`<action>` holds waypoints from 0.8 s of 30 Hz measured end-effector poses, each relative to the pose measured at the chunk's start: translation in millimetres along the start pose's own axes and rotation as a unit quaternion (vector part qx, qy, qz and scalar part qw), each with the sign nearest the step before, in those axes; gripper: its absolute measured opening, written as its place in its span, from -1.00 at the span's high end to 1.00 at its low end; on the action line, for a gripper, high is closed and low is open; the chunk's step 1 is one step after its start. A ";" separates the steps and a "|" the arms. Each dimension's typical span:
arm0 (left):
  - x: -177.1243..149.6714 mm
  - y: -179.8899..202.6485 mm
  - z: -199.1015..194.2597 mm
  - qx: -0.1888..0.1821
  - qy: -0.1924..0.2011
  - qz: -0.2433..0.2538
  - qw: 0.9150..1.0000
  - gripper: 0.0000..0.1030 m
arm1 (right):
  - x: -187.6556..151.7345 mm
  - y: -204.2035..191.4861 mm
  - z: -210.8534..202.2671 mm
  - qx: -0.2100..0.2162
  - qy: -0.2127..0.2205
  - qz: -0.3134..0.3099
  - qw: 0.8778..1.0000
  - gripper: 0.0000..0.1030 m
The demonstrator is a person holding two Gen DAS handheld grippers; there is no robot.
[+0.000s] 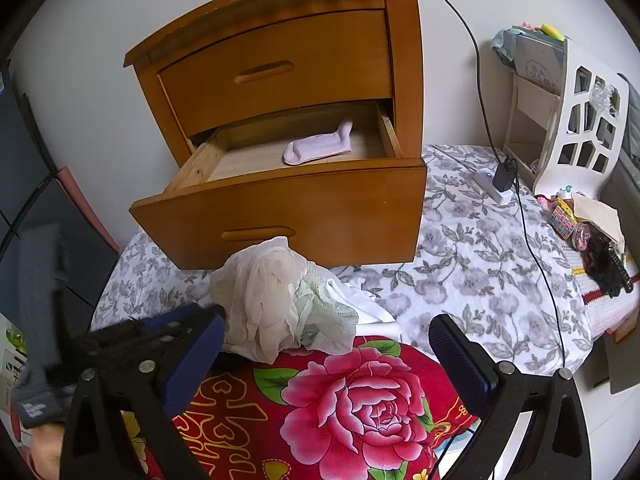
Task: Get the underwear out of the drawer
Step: 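Lower the white cloth onto the clothes pile and open the left gripper, then reach the right gripper into the drawer toward the pale pink sock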
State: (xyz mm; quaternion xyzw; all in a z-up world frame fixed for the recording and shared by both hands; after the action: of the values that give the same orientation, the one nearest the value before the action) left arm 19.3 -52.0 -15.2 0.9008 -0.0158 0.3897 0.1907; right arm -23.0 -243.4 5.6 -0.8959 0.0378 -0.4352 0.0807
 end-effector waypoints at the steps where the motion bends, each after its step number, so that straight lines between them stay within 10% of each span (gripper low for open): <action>1: 2.5 -3.3 -4.1 0.007 0.009 0.001 1.000 -0.12 | 0.3 0.1 -0.1 0.000 0.000 0.000 1.000 -1.00; 24: 35.0 -45.7 -46.5 0.148 0.135 0.015 0.980 -0.94 | 1.8 -5.1 9.8 0.010 0.005 -0.014 1.000 -1.00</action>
State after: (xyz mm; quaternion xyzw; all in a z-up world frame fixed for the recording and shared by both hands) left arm 19.3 11.1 23.5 0.8578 0.0544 0.5086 0.0500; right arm -14.1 -237.5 1.9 -0.8935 0.0215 -0.4408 0.0831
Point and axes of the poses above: each gripper's, at about its wrist camera, not at the fingertips, and z roughly the way its jaws point, y to its right, x to its top, the point moved 3 cm from there along z, roughly the way its jaws point, and after that the axes turned 13 degrees about y, right-handed, at the moved point
